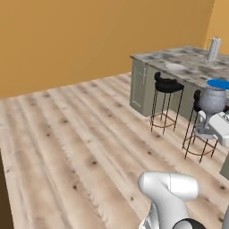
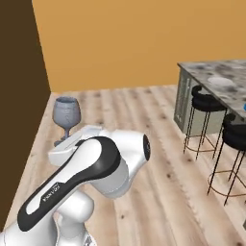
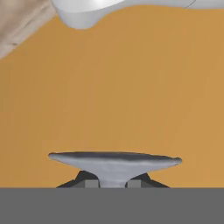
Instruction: Retrieve the wine glasses from the counter and place one next to each plate.
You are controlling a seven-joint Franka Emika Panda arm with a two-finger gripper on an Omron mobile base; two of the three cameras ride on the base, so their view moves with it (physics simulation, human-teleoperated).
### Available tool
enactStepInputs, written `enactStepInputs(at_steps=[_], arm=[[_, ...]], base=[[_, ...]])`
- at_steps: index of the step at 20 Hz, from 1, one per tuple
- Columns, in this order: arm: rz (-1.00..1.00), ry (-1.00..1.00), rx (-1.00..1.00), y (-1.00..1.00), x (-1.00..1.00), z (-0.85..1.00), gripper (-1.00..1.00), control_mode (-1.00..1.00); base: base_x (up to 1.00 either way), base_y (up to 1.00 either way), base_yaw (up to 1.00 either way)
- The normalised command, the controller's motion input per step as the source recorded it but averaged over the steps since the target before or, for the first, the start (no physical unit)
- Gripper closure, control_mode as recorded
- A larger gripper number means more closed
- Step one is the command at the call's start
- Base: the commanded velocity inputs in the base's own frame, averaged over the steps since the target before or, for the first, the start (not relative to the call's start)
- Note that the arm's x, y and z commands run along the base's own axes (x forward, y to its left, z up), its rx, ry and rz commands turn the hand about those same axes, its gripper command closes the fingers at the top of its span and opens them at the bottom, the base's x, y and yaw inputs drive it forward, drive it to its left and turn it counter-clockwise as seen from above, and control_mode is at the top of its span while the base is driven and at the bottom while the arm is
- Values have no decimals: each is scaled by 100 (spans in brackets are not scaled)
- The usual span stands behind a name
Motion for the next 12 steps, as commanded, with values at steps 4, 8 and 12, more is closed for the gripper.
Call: enactStepInputs(at_steps=[4, 8, 12], arm=[[0, 0, 0, 0, 0, 0, 100, 100], [0, 0, 0, 0, 0, 0, 100, 100], [0, 0, 0, 0, 0, 0, 100, 100]], base=[[100, 99, -53], [100, 99, -53], [100, 98, -53]])
